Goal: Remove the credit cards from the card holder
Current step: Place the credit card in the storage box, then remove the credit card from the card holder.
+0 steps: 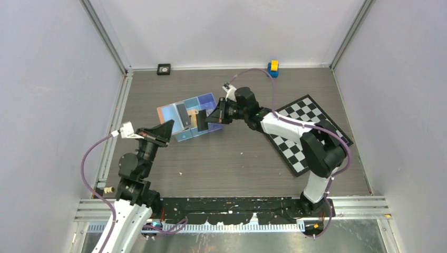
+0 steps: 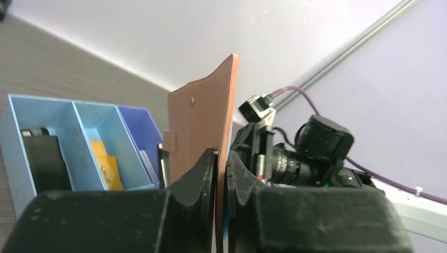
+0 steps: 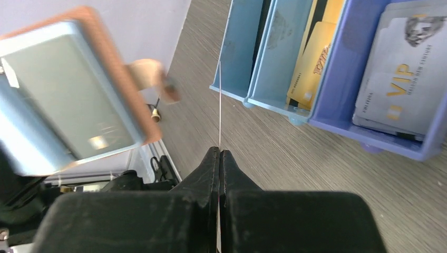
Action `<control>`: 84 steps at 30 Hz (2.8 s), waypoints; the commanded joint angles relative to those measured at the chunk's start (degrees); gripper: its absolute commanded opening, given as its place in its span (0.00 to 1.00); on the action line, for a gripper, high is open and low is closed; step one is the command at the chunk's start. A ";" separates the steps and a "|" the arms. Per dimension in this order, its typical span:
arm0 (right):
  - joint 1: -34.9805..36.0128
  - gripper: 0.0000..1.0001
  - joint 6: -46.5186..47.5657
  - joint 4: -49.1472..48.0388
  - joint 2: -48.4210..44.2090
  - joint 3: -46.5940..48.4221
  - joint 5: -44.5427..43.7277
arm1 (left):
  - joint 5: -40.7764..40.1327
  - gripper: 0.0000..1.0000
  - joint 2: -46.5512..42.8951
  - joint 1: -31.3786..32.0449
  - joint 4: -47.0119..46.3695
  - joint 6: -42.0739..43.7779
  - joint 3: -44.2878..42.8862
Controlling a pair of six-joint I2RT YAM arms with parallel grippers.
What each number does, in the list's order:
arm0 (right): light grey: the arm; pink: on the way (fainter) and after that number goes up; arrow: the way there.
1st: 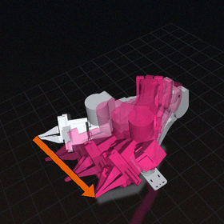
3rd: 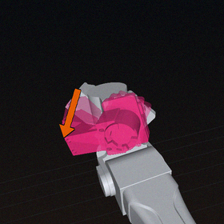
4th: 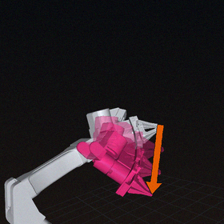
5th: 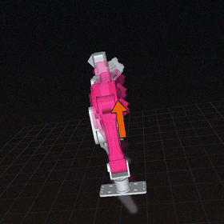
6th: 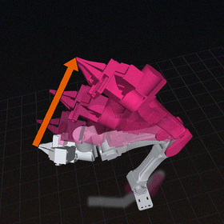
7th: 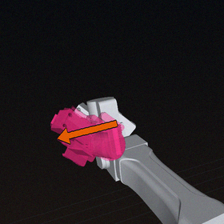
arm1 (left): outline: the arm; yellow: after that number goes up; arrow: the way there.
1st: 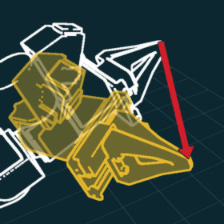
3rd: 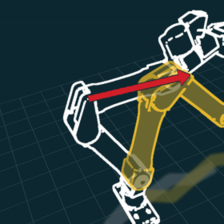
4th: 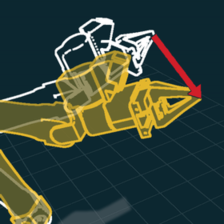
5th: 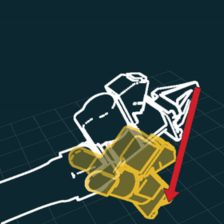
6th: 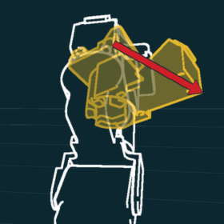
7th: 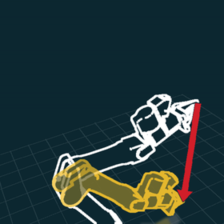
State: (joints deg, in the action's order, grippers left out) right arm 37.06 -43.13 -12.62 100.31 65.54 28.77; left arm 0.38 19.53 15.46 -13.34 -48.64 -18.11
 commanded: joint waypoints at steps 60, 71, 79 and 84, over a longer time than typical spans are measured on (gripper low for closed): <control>7.79 0.43 5.12 17.32 14.43 26.17 -13.13 | -2.43 0.00 -10.90 -0.25 -1.86 -0.18 -0.20; 4.02 0.86 4.71 2.72 -12.83 -6.98 -24.08 | 7.92 0.00 0.89 -0.25 -17.84 -5.20 2.55; 2.60 0.87 0.09 -24.14 -23.66 -25.65 -18.63 | 12.50 0.00 10.17 -0.25 -27.66 -8.64 3.95; 2.22 0.87 -3.82 -32.58 -21.73 -27.42 -12.08 | 15.66 0.00 15.44 -0.24 -34.98 -11.73 4.62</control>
State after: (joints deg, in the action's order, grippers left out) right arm 39.62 -43.05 -29.39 78.46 37.87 11.55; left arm 12.05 32.23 15.46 -35.92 -57.01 -13.41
